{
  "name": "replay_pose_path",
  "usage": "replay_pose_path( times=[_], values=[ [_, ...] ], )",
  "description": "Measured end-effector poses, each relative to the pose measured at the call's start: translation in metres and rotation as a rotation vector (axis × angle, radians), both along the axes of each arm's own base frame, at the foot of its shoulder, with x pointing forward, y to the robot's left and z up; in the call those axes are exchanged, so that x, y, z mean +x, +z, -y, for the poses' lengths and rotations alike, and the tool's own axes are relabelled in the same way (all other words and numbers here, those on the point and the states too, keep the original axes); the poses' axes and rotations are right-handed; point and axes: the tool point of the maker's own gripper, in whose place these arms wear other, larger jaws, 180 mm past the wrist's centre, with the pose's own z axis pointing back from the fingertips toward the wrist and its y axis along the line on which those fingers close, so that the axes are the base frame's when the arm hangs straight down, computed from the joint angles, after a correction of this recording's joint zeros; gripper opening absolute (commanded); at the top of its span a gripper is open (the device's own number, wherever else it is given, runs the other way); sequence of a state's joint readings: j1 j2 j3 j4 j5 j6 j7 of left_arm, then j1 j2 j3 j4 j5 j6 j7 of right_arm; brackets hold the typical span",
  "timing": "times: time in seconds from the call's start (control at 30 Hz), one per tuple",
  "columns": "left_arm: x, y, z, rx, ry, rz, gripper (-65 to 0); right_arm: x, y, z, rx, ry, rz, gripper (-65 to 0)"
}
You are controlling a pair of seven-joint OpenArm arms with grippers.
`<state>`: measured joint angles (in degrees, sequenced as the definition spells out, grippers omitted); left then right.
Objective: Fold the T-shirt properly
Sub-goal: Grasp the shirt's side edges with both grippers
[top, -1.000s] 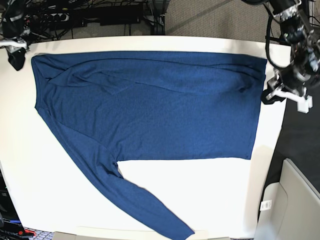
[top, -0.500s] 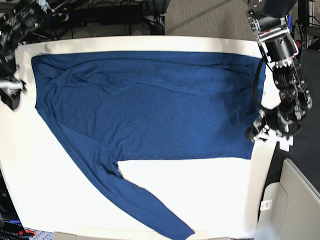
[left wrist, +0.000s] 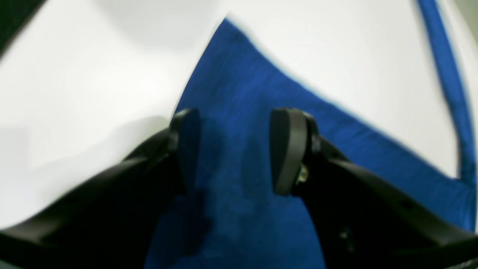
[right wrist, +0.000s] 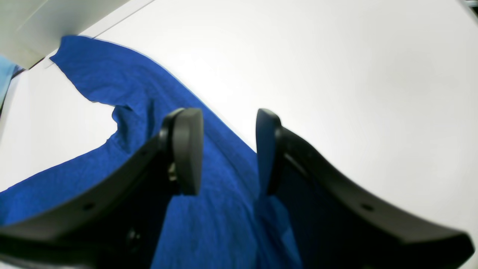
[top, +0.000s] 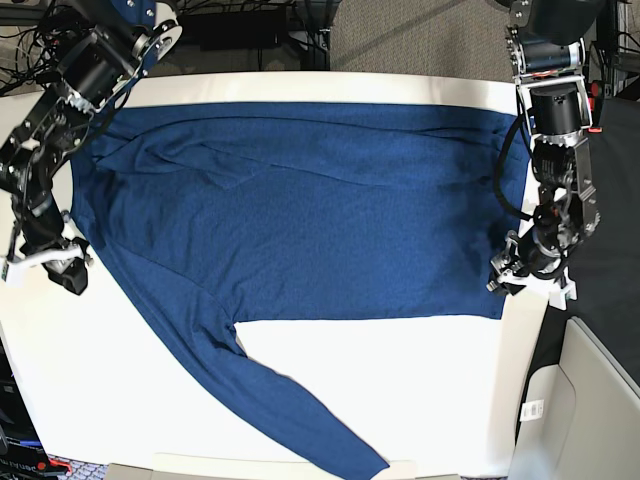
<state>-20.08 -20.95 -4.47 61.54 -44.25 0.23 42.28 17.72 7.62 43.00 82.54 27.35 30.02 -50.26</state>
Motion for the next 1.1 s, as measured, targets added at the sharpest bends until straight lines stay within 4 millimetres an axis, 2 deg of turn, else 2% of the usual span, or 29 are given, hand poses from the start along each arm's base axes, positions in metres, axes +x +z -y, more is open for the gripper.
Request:
replay_pose_path(
  times=[0.17,0.33,0.43,0.53,0.77,0.97,1.1],
  values=[
    [0.017,-0.004,-0.005,-0.015,0.038,0.009,-35.9,0.018,0.006,-0.001,0.031,0.005,0.014,-40.9],
    [0.023,-0.011,-0.01,-0.033,0.067,-0.023,-35.9,0.02,0.005,0.004,0.031,0.001,0.006,-40.9],
    [0.033,-0.008,-0.013,-0.006,0.084,0.014,-35.9,0.02,0.005,0.003,0.032,0.002,0.008,-40.9],
    [0.031,-0.018,-0.004,0.038,0.041,-0.008,-35.9,0.02,0.005,0.003,0.031,0.002,0.006,-40.9],
    [0.031,-0.024,0.02,0.012,-0.01,-0.018,-36.0,0.02,0.005,0.003,0.034,0.003,0.009,-40.9],
    [0.024,-0.023,0.026,0.012,-0.03,0.002,-36.3,0.021,0.005,0.001,0.036,0.004,0.009,-40.9],
    [0.022,-0.022,0.027,0.018,-0.042,-0.004,-41.2,0.023,0.007,0.001,0.037,0.003,0.014,-40.9]
  ],
)
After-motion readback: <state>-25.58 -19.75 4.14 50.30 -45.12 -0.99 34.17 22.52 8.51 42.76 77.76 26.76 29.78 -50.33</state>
